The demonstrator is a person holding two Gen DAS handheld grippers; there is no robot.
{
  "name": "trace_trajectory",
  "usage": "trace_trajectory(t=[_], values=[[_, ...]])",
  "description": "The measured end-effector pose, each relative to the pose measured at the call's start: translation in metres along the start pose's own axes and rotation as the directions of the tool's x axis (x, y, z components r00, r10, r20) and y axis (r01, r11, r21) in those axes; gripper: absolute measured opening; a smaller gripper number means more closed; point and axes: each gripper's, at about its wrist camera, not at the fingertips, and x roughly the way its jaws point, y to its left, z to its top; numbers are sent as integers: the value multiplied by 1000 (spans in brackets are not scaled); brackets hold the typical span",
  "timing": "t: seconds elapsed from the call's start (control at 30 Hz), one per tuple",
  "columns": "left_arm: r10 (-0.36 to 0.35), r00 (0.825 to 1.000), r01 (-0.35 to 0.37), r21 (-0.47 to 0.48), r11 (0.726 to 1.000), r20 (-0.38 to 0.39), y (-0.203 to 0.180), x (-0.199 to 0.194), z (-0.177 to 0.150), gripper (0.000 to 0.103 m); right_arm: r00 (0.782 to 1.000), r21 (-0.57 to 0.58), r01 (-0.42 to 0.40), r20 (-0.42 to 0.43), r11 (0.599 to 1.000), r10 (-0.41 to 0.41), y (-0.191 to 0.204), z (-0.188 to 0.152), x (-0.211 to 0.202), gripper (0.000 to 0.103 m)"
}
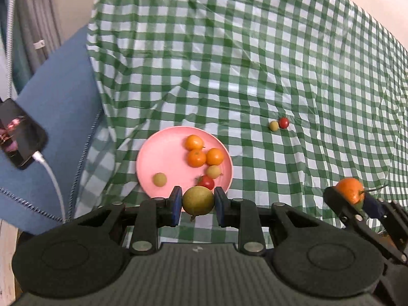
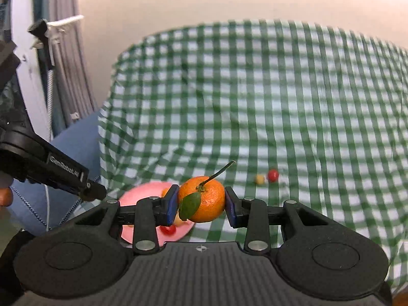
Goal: Organize fruits
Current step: 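Carry the held yellow fruit and leafy orange over the pink plate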
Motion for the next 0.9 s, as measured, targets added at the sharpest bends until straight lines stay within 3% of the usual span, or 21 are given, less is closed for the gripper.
trace_trajectory(t=[0.9], values=[[-5,991,12,-45,999,136,20,-85,-43,30,989,-122,-19,143,992,37,21,2,-74,39]])
